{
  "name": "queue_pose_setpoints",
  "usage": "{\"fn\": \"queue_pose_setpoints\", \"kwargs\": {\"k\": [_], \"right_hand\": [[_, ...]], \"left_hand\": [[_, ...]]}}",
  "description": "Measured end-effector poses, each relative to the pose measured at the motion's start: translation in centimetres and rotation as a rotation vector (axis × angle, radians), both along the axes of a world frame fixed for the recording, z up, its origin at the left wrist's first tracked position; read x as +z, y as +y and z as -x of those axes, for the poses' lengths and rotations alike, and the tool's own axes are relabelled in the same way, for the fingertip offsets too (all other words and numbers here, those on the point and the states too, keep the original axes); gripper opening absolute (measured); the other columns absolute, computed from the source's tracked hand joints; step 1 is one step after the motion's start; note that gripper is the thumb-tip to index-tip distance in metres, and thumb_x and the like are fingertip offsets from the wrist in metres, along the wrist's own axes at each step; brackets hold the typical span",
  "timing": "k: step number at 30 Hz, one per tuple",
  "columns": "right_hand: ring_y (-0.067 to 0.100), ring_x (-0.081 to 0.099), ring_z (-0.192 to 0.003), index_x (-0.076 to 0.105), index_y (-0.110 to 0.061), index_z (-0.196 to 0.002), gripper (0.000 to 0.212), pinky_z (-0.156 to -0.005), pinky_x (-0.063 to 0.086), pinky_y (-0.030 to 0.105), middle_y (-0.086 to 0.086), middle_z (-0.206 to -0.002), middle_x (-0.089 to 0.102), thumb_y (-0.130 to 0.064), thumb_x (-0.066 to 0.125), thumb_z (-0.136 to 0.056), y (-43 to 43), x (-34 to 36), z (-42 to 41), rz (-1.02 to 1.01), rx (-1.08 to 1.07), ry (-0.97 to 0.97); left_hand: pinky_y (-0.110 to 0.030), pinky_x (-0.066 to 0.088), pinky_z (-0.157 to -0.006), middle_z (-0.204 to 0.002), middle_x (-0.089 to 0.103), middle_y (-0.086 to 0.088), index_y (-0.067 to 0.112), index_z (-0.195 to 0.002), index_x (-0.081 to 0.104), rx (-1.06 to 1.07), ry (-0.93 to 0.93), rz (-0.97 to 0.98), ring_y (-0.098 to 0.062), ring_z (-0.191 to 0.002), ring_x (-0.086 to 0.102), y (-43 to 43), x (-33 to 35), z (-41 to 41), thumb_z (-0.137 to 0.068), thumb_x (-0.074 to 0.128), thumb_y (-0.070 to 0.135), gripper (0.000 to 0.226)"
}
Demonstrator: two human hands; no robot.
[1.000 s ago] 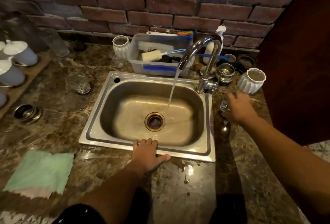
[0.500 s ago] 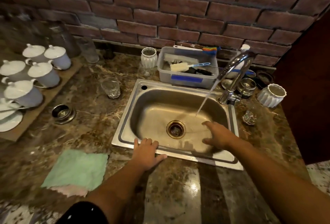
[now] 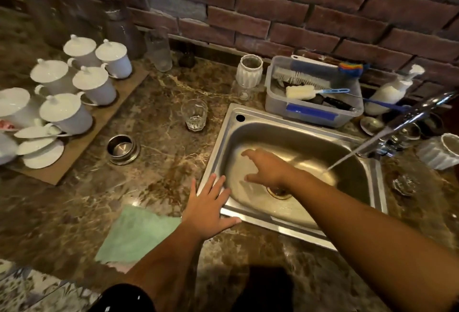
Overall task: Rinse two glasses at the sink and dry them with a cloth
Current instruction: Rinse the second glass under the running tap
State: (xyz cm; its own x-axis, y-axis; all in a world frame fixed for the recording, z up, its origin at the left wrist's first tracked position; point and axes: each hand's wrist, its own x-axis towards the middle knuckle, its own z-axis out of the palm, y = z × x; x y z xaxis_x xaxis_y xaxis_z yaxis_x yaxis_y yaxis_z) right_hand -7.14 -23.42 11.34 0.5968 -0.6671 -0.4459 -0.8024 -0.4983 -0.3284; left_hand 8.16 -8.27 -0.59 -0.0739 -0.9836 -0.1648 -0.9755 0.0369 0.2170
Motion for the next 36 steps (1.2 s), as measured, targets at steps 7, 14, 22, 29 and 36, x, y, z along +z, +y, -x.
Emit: {"fn": "queue_pose_setpoints", "kwargs": {"k": [7,14,22,29,36], "right_hand": [[0.034,0.047,-0.128,0.035,-0.013,-0.147,0.077,-0.101,0.042,0.035,0.019,-0.141,0.042,-0.033,0.074,-0.084,-5.9,0.5,-8.8,0.041,0.119,-0.043],[0.038,0.038,-0.139,0.015,-0.021,-0.157,0.107,-0.111,0.041,0.044,0.018,-0.156,0.022,-0.041,0.082,-0.075,-10.8,-0.2,-15.4,0.071,0.186,-0.070],[0.037,0.036,-0.139,0.012,-0.028,-0.156,0.107,-0.108,0.042,0.045,0.016,-0.155,0.023,-0.035,0.083,-0.076,-12.4,-1.6,-19.3,0.063,0.287,-0.020],[0.037,0.050,-0.126,0.025,-0.021,-0.151,0.093,-0.098,0.049,0.040,0.018,-0.146,0.032,-0.031,0.081,-0.077,-11.8,-1.5,-19.2,0.121,0.211,-0.074],[0.033,0.056,-0.116,0.036,-0.022,-0.144,0.085,-0.094,0.052,0.041,0.014,-0.138,0.039,-0.031,0.083,-0.073,-8.4,0.7,-13.8,0.083,0.078,-0.132]], "left_hand": [[-0.070,0.006,-0.115,-0.161,0.038,-0.005,0.025,-0.139,0.059,-0.036,0.051,0.088,-0.028,-0.154,0.021,-0.3,-1.8,-0.4,-0.080,0.034,0.091,0.092],[-0.073,0.024,-0.110,-0.157,0.043,-0.007,0.029,-0.134,0.054,-0.023,0.080,0.035,-0.033,-0.148,0.035,-1.1,-1.7,-0.7,-0.067,0.047,0.091,0.092],[-0.075,0.027,-0.109,-0.159,0.040,-0.007,0.023,-0.138,0.057,-0.042,0.109,0.101,-0.033,-0.148,0.035,-0.7,-1.5,-0.8,-0.078,0.042,0.087,0.089],[-0.074,0.026,-0.111,-0.159,0.038,-0.004,0.026,-0.138,0.054,-0.049,0.117,0.067,-0.031,-0.150,0.032,-0.7,-1.6,-0.9,-0.076,0.043,0.089,0.089],[-0.069,0.018,-0.116,-0.163,0.036,-0.004,0.027,-0.140,0.057,-0.004,0.072,0.026,-0.027,-0.153,0.025,-0.7,-0.7,-0.6,-0.078,0.034,0.092,0.093]]}}
